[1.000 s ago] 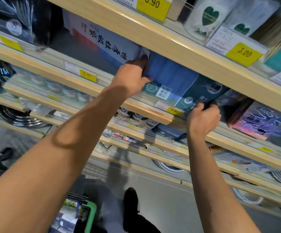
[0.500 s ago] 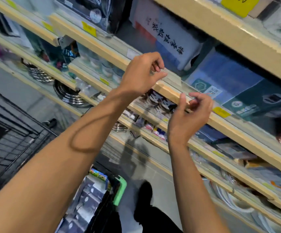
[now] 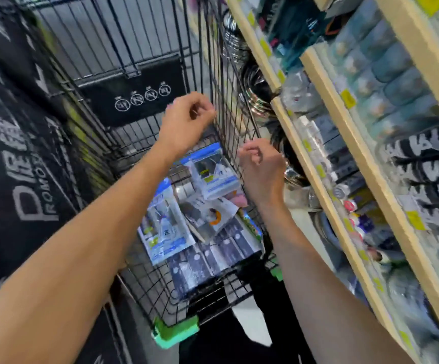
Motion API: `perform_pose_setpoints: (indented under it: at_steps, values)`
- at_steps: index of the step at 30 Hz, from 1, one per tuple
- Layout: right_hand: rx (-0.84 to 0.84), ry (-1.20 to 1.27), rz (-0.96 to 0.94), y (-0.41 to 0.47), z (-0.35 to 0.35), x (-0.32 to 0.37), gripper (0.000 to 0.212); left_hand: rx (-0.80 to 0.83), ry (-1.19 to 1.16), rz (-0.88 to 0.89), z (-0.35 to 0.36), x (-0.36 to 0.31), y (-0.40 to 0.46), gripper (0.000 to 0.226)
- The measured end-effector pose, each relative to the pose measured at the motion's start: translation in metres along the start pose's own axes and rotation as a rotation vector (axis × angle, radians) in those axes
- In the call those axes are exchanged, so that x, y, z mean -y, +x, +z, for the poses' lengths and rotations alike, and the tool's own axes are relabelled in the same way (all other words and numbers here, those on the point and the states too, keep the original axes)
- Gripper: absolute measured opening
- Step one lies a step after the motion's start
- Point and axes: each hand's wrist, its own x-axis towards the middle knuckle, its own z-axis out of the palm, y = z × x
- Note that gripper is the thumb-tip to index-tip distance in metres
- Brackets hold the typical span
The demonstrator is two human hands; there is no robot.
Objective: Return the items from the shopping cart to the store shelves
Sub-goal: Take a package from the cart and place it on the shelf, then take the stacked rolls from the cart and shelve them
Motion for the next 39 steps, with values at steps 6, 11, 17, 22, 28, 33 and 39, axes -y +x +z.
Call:
perform_pose_setpoints:
  at_steps: [6, 11, 17, 22, 28, 33, 39]
  values:
    - [0.415, -0.154, 0.435, -0.006, 0.059, -0.071, 0.018, -0.176, -0.145, -0.588, -0.013, 0.128, -0.041, 0.012]
    - [0.611, -0.28, 0.494, -0.018, 0.075, -0.118, 0.019, 0.05, 0.137, -0.804, 0.004, 0.184, -0.07, 0.036]
    - [0.568, -0.517, 0.588, -0.038, 0.086, -0.162, 0.026, 0.313, 0.325, -0.795, 0.004, 0.208, -0.062, 0.049]
    - [0.504, -0.383, 0.781, -0.053, 0.086, -0.191, 0.019, 0.432, 0.494, -0.742, 0.007, 0.22, -0.059, 0.058]
    - [0.462, -0.139, 0.798, -0.036, 0.097, -0.183, 0.011, 0.489, 0.59, -0.643, 0.006, 0.23, -0.055, 0.051]
    - [0.536, -0.166, 0.757, -0.016, 0.128, -0.17, 0.029, 0.559, 0.602, -0.602, -0.002, 0.226, -0.059, 0.051]
    - [0.731, -0.308, 0.801, -0.016, 0.122, -0.163, 0.031, 0.577, 0.577, -0.594, -0.005, 0.22, -0.063, 0.057]
